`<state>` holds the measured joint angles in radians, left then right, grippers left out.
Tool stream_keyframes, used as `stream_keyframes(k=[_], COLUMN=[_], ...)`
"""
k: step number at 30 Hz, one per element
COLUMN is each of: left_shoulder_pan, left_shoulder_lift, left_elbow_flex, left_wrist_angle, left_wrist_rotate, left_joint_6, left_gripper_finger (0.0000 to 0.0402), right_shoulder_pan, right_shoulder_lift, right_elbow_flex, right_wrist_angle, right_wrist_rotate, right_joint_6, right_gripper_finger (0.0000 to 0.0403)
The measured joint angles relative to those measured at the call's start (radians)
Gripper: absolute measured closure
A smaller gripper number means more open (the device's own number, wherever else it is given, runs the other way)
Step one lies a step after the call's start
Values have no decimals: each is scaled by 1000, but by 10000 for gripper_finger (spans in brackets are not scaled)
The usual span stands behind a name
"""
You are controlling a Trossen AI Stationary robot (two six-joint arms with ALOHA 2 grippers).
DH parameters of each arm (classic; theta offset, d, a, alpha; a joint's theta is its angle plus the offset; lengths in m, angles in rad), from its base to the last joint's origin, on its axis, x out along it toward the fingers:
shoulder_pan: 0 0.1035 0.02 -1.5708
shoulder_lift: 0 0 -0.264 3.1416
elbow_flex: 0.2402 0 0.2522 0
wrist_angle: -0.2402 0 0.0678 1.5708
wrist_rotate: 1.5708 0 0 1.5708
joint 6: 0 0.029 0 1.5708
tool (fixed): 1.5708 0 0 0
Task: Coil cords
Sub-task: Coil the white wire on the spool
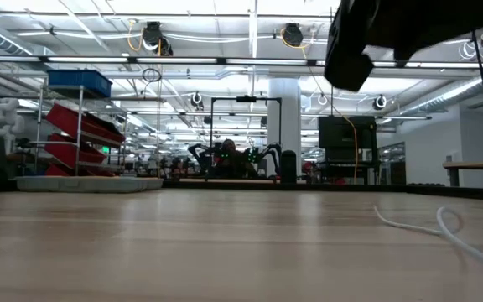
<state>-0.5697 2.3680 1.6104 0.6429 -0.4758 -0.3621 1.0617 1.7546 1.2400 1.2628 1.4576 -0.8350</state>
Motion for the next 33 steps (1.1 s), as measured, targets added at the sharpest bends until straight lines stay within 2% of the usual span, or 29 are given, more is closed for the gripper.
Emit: stream_keyframes(k=[4, 9, 22, 33], left_shoulder_pan=[1, 4, 3, 12], left_shoulder_lift=[-1, -2, -2, -2], left_elbow_flex=[0, 1, 1, 1], left_wrist_angle=[12, 59, 29, 60], left_wrist_rotate=[5, 5, -41, 14], left_joint_6=[14, 132, 135, 135], left_gripper_finger=[148, 148, 150, 210], right_shoulder_pan=[-10, -30, -40, -58], right_shoulder_lift=[0, 0, 0, 1], right_elbow_flex=[0, 0, 0, 0], right_wrist_angle=[-14, -27, -107, -132], right_wrist_rotate=[-48, -53, -106, -109], right_joint_6=[19, 38, 125, 140], right_gripper_finger=[403, 403, 403, 403])
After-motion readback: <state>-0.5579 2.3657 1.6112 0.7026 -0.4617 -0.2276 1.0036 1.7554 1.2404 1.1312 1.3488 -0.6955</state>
